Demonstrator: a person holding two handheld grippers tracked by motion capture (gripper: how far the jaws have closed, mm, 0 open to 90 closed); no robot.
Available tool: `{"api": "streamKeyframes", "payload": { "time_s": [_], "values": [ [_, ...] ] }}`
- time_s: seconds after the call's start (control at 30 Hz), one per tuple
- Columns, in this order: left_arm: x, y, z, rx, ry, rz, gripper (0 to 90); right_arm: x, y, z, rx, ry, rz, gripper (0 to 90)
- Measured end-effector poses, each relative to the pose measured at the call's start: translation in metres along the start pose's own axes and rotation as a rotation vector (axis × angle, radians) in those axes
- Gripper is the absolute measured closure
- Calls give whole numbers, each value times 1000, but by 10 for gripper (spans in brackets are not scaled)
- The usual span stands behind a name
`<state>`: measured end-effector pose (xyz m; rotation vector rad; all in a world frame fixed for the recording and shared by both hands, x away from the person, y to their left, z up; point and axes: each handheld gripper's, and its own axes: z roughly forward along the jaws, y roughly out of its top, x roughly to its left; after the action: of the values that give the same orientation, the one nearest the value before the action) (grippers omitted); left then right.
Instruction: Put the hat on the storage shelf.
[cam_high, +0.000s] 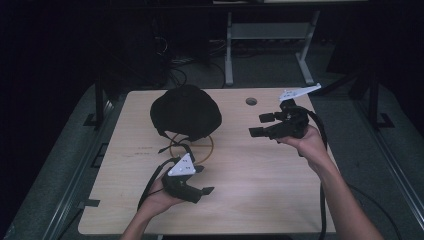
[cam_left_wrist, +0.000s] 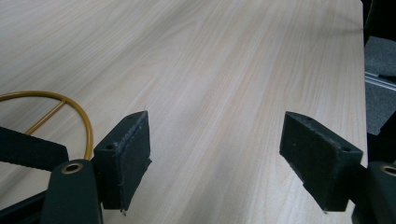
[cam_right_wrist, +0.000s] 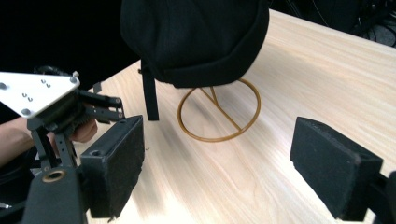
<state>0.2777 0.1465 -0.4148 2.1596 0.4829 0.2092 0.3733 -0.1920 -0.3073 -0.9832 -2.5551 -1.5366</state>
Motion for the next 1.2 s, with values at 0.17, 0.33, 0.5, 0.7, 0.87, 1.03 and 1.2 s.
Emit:
{"api": "streamKeyframes", "payload": {
  "time_s": [0.17,0.33,0.5,0.7,0.87,1.03,1.2],
  "values": [
    [0,0,0,7,2,1,241,-3,-11,-5,3,-7,14,174],
    [0,-1,1,-1,1,-3,241,-5,-18,-9,2,-11,21,174],
    [0,-1,1,-1,2,-4,241,-7,-27,-13,5,-16,29,174],
    [0,-1,1,-1,4,-4,240,-10,-39,-17,7,-25,45,174],
    [0,-2,2,3,4,-5,240,-12,-53,-19,14,-30,56,174],
    [0,-2,1,-1,4,-7,240,-12,-60,-21,14,-39,59,174],
    [0,-2,1,1,3,-12,240,-12,-70,-23,27,-49,68,174]
  ]
}}
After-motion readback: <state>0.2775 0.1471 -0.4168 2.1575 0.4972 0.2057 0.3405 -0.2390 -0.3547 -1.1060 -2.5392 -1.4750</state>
